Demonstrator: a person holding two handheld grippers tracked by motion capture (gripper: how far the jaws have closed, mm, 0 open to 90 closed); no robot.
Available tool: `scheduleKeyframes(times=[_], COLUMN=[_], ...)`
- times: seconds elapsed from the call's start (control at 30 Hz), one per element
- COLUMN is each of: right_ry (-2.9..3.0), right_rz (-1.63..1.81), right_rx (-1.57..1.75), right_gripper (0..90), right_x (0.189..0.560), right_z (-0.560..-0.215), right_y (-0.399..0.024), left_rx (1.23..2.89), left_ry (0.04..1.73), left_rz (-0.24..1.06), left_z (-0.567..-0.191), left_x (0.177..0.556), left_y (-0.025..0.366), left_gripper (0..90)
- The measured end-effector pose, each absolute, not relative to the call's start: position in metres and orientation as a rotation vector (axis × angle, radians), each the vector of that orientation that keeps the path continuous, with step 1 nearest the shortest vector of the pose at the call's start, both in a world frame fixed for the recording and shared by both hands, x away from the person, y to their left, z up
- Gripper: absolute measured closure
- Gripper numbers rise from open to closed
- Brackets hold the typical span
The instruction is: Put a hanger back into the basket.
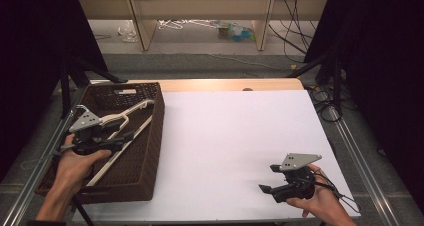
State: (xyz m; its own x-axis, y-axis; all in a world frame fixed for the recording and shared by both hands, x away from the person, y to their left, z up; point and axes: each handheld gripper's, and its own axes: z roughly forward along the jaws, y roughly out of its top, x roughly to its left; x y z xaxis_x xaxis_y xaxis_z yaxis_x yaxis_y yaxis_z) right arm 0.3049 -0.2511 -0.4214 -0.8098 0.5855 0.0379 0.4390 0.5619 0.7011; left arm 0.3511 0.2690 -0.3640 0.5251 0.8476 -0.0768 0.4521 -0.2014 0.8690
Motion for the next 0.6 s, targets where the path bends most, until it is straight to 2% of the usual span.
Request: scheduleKeyframes(times=[0.6], right_ry=[2.548], right_rz=[1.144], right_rx=[0.881], right_gripper=[23.3], right_x=[0.306], right_z=[-0.423], right_y=[-0.253], left_rx=[1.851], left_ry=[0.89], left_rz=[0.489], left_z=[-0.364], left_x=[0.326], left_y=[0.193], left_gripper=[22.3])
